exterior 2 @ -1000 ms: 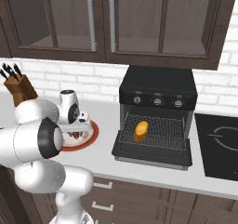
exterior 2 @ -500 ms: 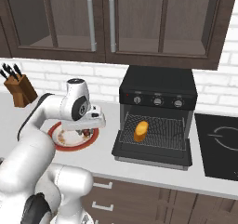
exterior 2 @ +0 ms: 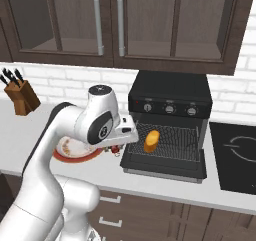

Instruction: Pick up the kebab skewer and baguette bread, and place them inside the toaster oven. Close the toaster oven door and start by setting the timer.

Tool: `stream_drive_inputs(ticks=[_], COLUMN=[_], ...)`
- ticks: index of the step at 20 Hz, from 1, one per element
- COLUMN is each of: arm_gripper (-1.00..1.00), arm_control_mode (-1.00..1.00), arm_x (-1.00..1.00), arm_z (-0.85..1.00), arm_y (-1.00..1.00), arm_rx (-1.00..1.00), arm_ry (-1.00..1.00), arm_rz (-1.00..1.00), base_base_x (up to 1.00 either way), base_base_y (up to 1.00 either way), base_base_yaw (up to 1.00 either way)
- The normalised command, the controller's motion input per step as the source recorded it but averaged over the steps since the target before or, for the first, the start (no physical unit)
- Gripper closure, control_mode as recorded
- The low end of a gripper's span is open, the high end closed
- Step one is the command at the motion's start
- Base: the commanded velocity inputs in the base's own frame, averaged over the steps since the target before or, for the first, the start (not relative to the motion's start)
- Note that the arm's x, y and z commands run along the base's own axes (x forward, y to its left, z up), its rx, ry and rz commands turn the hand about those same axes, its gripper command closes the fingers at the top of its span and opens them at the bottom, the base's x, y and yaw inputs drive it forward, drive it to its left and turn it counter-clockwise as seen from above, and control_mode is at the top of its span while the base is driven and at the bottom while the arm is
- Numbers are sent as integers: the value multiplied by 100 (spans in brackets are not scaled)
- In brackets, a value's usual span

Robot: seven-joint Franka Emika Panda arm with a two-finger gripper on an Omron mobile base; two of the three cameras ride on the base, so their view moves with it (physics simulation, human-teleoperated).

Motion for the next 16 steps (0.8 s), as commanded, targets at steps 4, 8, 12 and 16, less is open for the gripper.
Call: stream_drive_inputs(ticks=[4, 8, 12, 16], arm_gripper=[100, 100, 100, 100], arm_control_mode=[-100, -100, -100, -100], arm_x=[-7, 11, 44, 10], arm_z=[24, 2, 4, -1], arm_y=[-100, -100, -96, -26], arm_rx=[3, 7, 12, 15], arm_ry=[0, 0, 0, -2], arm_rz=[-3, -6, -4, -4], base_base_x=[0, 0, 0, 0], base_base_y=[0, 0, 0, 0], base_base_yaw=[0, 0, 0, 0])
